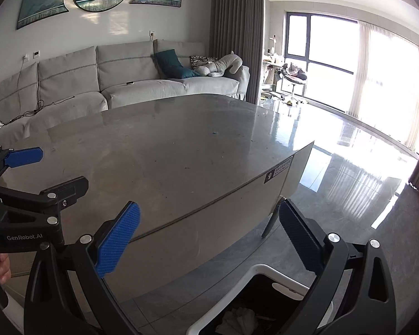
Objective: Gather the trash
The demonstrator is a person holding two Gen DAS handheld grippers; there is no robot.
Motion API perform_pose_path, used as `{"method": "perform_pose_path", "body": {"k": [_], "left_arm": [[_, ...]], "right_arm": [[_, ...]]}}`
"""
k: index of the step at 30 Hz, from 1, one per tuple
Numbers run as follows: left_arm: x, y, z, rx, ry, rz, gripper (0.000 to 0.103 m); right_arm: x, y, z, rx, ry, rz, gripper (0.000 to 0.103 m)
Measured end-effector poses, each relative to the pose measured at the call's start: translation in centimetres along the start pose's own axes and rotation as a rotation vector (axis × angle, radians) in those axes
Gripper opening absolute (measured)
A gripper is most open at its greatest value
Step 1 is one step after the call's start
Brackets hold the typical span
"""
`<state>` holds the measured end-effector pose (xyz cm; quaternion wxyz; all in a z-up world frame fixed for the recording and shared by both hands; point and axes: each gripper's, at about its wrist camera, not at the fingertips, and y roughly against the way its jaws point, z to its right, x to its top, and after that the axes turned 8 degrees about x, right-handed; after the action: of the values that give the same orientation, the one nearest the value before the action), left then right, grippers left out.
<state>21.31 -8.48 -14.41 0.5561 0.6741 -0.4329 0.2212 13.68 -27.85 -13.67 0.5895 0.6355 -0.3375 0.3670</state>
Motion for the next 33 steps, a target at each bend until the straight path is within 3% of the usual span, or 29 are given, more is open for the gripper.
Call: {"method": "perform_pose_path", "body": {"k": [3, 10, 17, 23, 33], "left_arm": [[-0.3, 0.3, -1.6, 0.065, -0.013, 0.018, 0.098], [-1.9, -0.7, -7.5, 0.074, 0.130, -0.066, 0.098], [-1.8, -2.1, -10.5, 0.126, 0.188, -0.088, 0.098], [-1.9, -2.1, -10.3, 0.164, 0.170, -0.076, 0.098], [-2.6, -2.0, -10.6, 0.165, 0.175, -0.085, 0.098]], "right_arm": [[1.0, -0.1, -2.0, 0.036, 0.039, 0.014, 0.099], [2.0, -1.6, -5.8, 0.107, 0.103, 0.008, 0.099], [2.9, -3.6, -8.4, 0.151, 0.089, 0.011, 0.099], [3.6, -3.7, -8.8, 0.181, 0.047, 0.036, 0.099], [4.4, -4.5, -8.8, 0.189, -0.005, 0.050, 0.099]]}}
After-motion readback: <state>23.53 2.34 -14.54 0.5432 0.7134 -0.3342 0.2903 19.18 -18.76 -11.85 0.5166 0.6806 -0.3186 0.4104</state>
